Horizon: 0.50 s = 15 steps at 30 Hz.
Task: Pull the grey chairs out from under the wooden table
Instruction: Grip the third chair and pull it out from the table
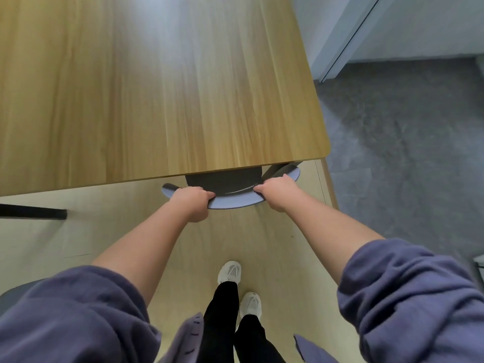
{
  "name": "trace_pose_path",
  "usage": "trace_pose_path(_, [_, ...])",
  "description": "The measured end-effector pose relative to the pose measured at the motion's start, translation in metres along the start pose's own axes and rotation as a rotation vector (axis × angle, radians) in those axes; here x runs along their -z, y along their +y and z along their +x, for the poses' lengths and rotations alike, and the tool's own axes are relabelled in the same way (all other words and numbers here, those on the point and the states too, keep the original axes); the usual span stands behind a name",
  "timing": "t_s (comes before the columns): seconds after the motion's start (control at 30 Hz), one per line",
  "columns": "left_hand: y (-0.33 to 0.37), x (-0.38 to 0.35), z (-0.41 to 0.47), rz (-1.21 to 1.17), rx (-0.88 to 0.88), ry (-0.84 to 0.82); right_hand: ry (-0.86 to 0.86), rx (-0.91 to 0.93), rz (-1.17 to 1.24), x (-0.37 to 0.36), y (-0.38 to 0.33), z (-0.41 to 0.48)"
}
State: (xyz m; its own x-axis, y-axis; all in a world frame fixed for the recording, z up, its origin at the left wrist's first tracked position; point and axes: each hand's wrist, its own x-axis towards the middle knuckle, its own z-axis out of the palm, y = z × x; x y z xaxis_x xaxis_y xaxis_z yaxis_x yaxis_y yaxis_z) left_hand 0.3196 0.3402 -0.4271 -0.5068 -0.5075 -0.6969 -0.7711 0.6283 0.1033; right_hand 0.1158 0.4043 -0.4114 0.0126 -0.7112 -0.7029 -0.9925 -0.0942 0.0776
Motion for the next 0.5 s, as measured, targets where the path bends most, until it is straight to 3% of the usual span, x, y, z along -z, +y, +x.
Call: trace_pose_path(0.5, [0.019,-0.019,-0.025,0.113,-0.022,0.008,-0.007,0.040,-0.074,-0.013,-0.015,-0.021])
